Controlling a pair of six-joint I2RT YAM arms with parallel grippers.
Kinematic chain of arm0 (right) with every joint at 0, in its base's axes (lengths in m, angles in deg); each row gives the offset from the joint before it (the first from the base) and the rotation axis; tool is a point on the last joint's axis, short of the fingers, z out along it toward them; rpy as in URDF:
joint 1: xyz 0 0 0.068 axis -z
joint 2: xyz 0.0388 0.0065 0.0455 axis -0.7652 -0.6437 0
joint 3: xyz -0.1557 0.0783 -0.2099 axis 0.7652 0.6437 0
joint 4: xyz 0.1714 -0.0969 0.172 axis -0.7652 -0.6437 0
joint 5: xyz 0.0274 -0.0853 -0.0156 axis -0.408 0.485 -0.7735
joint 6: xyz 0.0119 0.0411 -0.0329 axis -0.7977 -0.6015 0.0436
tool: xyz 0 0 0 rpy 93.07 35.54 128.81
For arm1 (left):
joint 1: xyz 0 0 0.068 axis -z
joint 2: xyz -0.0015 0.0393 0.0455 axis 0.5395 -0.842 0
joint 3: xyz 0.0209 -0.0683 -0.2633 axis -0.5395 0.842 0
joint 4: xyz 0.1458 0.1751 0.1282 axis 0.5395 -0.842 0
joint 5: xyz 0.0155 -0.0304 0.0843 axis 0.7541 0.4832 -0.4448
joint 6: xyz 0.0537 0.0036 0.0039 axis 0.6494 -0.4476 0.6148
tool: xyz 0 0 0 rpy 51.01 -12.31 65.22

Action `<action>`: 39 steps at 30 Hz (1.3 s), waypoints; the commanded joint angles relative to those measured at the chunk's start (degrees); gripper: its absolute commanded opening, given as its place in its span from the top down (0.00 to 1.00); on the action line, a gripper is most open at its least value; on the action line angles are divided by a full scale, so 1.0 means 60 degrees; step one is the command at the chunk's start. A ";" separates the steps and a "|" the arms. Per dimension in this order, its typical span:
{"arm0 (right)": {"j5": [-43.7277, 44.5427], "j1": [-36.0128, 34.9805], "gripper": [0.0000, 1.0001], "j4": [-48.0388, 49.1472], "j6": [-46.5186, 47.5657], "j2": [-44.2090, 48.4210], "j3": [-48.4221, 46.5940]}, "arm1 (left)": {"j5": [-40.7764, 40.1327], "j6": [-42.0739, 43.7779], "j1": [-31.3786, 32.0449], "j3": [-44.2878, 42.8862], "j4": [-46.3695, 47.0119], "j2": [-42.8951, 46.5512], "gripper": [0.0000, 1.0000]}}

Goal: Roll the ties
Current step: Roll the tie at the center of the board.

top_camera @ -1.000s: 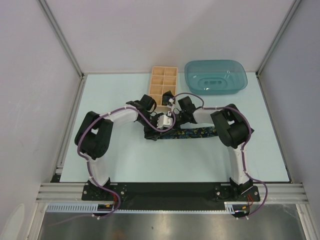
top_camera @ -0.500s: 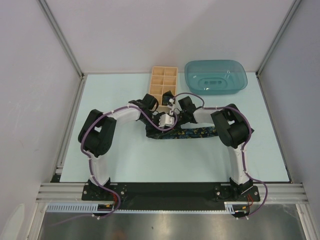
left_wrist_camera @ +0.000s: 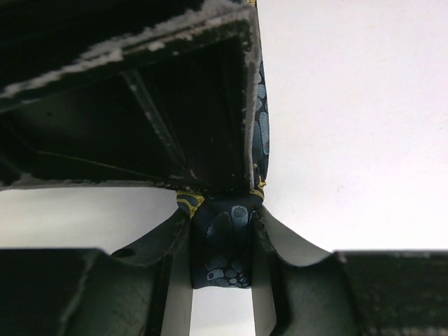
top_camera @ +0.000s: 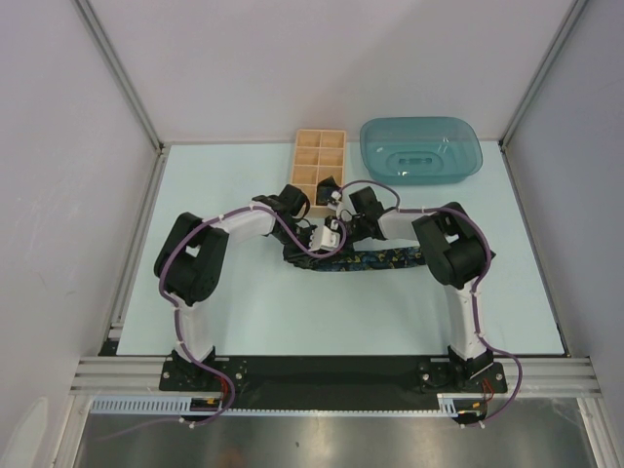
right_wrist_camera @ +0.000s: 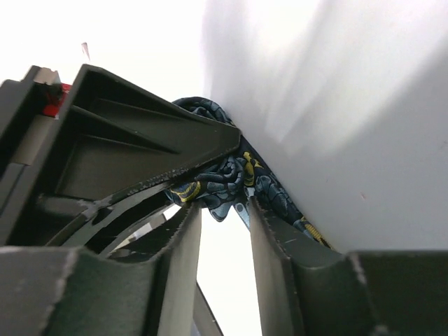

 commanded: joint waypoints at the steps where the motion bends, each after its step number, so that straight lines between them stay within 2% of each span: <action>1: -0.0141 0.0141 0.60 0.0443 -0.0941 0.0530 0.0003 | -0.0008 0.0248 0.0040 0.0021 -0.0486 0.0054 0.69; 7: -0.0171 0.0156 0.60 0.0562 -0.1103 0.0561 0.0077 | -0.0008 0.0263 0.0025 0.0080 -0.0515 0.0039 0.69; 10: -0.0142 0.0126 0.66 0.0957 -0.1176 0.0385 0.0062 | 0.0007 0.0248 0.0025 0.0065 -0.0501 0.0025 0.69; 13: -0.0040 0.0112 0.80 0.0987 -0.1104 0.0326 0.0077 | 0.0007 0.0262 0.0040 0.0065 -0.0530 0.0039 0.69; 14: 0.0019 0.0126 0.93 0.0973 -0.1074 0.0312 0.0149 | -0.0008 0.0248 0.0025 0.0080 -0.0530 0.0068 0.68; 15: 0.0135 0.0141 0.98 0.0944 -0.0958 0.0268 0.0179 | -0.0008 0.0204 0.0011 0.0094 -0.0515 0.0083 0.65; 16: 0.0209 0.0155 1.00 0.0711 -0.0826 0.0239 0.0165 | 0.0050 0.0160 -0.0018 0.0109 -0.0501 0.0156 0.54; 18: 0.0341 0.0170 1.00 0.0227 -0.0302 0.0107 0.0106 | 0.0196 -0.0058 -0.0267 0.0022 -0.0486 0.0288 0.43; 19: 0.0429 0.0170 1.00 -0.0166 -0.0124 0.0092 0.0063 | 0.0429 -0.0132 -0.0384 -0.0008 -0.0471 0.0361 0.34; 22: 0.0809 0.0141 1.00 -0.0666 0.0345 0.0004 -0.0084 | 0.1074 -0.0206 -0.1071 -0.0008 -0.0530 0.0756 0.26; 28: 0.1366 0.0053 1.00 -0.1399 0.0844 -0.0274 -0.0465 | 0.1456 -0.0220 -0.1191 0.0270 -0.0296 0.1196 0.23; 39: 0.1748 0.0009 1.00 -0.1854 0.1138 -0.0436 -0.0582 | 0.1633 -0.0470 -0.0796 0.0109 0.0056 0.0641 0.22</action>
